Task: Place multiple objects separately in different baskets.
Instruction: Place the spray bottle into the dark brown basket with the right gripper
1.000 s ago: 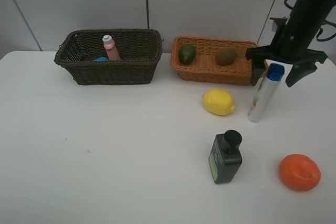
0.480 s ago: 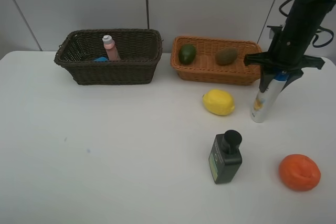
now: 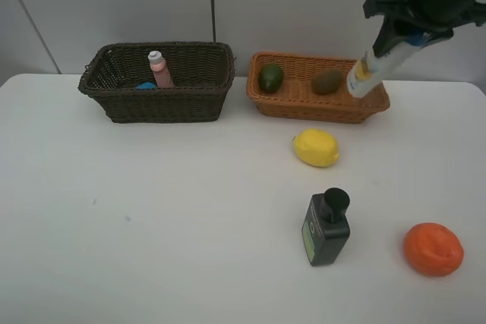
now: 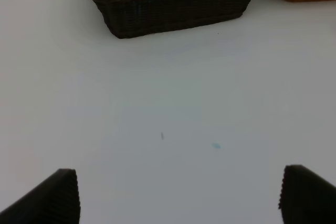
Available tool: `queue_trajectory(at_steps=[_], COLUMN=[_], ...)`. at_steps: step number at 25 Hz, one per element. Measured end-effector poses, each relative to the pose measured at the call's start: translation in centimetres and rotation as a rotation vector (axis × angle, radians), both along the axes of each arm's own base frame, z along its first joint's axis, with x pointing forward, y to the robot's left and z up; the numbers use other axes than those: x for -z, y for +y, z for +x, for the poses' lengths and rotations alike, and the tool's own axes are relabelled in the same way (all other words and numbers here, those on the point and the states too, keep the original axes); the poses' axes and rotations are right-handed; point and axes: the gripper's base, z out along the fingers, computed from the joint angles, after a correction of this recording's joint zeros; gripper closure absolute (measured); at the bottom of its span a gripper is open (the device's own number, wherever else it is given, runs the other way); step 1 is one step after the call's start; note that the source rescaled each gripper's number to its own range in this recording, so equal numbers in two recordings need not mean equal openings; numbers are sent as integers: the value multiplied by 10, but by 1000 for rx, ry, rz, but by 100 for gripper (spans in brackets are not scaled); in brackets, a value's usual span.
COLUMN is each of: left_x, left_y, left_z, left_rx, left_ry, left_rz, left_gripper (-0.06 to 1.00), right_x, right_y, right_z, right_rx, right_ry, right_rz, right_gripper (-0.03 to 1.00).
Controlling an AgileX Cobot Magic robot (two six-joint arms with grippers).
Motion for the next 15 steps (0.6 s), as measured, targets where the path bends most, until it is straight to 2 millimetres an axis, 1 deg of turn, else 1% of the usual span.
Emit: queue_trajectory(at_steps=[3, 5, 8, 11, 12, 15], left_x=[0, 0, 0, 0, 0, 0], left_y=[0, 0, 0, 0, 0, 0], left_z=[0, 0, 0, 0, 0, 0], left_rx=[0, 0, 0, 0, 0, 0], left_ry=[0, 0, 0, 0, 0, 0], left_rz=[0, 0, 0, 0, 0, 0], left_gripper=[-5, -5, -5, -5, -5, -5], right_x=[-10, -12, -7, 13, 20, 54], right_y=[42, 69, 109, 146, 155, 180], right_z=[2, 5, 11, 20, 24, 35], right_rx=[-141, -197, -244, -265, -262, -261], right_ry=[-163, -279, -435, -566, -614, -724], right_rz=[109, 171, 240, 268, 276, 278], right_gripper=[96, 96, 96, 96, 96, 96])
